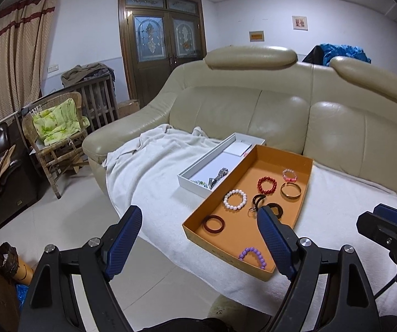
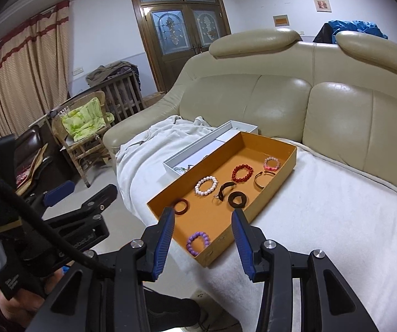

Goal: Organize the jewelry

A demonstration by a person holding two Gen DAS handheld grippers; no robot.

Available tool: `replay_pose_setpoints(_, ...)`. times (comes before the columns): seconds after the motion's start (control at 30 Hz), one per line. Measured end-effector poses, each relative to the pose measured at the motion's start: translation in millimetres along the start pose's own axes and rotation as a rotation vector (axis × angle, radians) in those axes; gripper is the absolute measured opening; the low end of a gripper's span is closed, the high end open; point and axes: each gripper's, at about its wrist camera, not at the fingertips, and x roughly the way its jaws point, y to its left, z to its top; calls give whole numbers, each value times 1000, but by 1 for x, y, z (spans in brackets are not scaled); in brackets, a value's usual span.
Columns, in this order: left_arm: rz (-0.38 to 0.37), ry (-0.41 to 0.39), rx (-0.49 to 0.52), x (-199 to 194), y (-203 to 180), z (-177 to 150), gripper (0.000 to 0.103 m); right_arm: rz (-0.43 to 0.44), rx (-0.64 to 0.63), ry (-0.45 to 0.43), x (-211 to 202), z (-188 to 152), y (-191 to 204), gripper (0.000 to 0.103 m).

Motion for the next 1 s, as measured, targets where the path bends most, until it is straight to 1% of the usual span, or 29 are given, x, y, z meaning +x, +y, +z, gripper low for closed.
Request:
replay_pose_setpoints(0.17, -8, -17, -10, -15, 5, 1, 86, -21, -3, -8, -16, 1, 5, 46)
replay_pose_setpoints(0.37, -5, -26, -8, -19, 6, 1, 86, -26, -17, -31, -28, 6, 10, 46)
replay_pose_setpoints(1.0, 19, -14, -25, -4, 15, 4, 86, -33, -44, -11, -7, 15, 13, 46)
